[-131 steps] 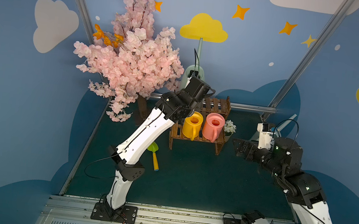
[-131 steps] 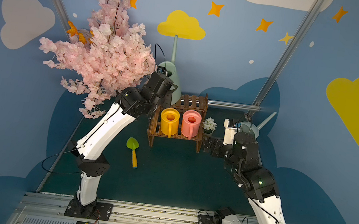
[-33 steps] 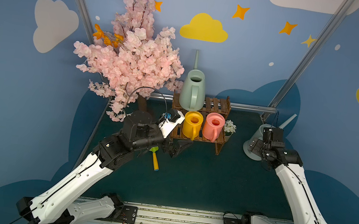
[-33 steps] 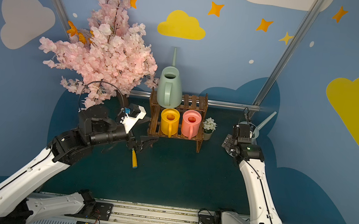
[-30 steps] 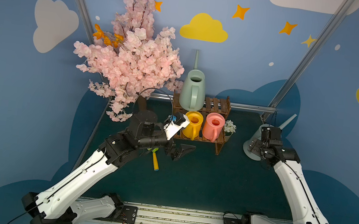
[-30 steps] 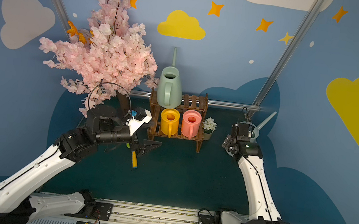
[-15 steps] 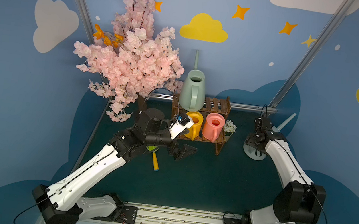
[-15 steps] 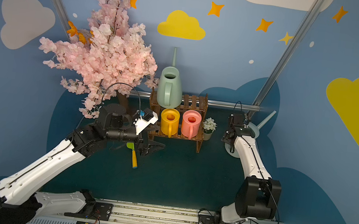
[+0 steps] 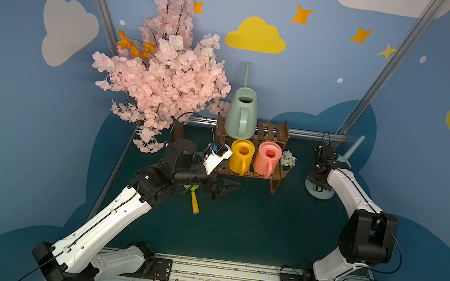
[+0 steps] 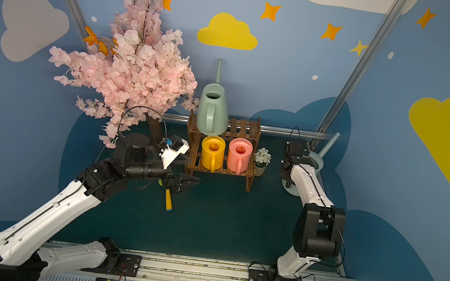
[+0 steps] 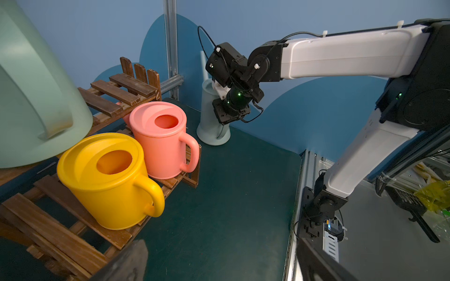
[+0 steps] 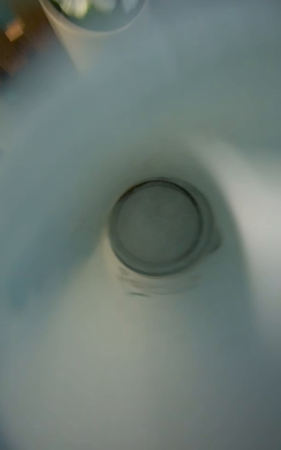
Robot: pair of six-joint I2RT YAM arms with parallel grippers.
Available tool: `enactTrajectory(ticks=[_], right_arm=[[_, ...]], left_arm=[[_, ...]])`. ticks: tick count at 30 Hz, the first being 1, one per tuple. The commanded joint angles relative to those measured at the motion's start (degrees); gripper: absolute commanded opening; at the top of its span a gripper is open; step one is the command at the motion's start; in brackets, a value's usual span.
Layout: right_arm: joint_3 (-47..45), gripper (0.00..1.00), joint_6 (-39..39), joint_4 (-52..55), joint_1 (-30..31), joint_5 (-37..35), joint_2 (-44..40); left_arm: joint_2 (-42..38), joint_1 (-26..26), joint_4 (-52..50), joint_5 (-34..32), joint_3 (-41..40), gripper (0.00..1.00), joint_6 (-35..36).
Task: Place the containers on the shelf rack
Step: 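Pick up a container from the center of the board.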
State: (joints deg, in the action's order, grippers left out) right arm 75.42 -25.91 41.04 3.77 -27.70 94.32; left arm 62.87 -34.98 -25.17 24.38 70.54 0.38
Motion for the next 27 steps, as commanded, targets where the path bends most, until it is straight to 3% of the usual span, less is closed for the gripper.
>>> enactTrajectory(ticks=[1, 4, 10, 20, 27], right_arm=[[-1.6, 0.21, 0.8, -0.5, -0.1, -0.8, -3.0], [-2.1, 0.13, 1.6, 0.6, 0.2, -0.9, -5.7], [-3.1, 0.08, 2.3, 3.5, 0.6, 0.4, -12.6], [-2.3, 0.08, 2.8, 6.1, 1.2, 11.6, -29.8], [9.2, 0.08, 4.6, 10.9, 1.4, 20.4, -34.7]], left_arm=[[-0.9, 1.2, 1.7, -0.1, -0.6, 1.00, -1.5], [-0.8, 1.8, 2.2, 0.0, -1.0, 1.00, -2.2], [-0.8, 3.3, 2.9, 0.0, -1.2, 1.00, -3.4], [-2.2, 11.1, 4.1, 1.6, -2.9, 1.00, -8.8], [-2.3, 14.2, 4.1, 1.6, -2.9, 1.00, -9.9]])
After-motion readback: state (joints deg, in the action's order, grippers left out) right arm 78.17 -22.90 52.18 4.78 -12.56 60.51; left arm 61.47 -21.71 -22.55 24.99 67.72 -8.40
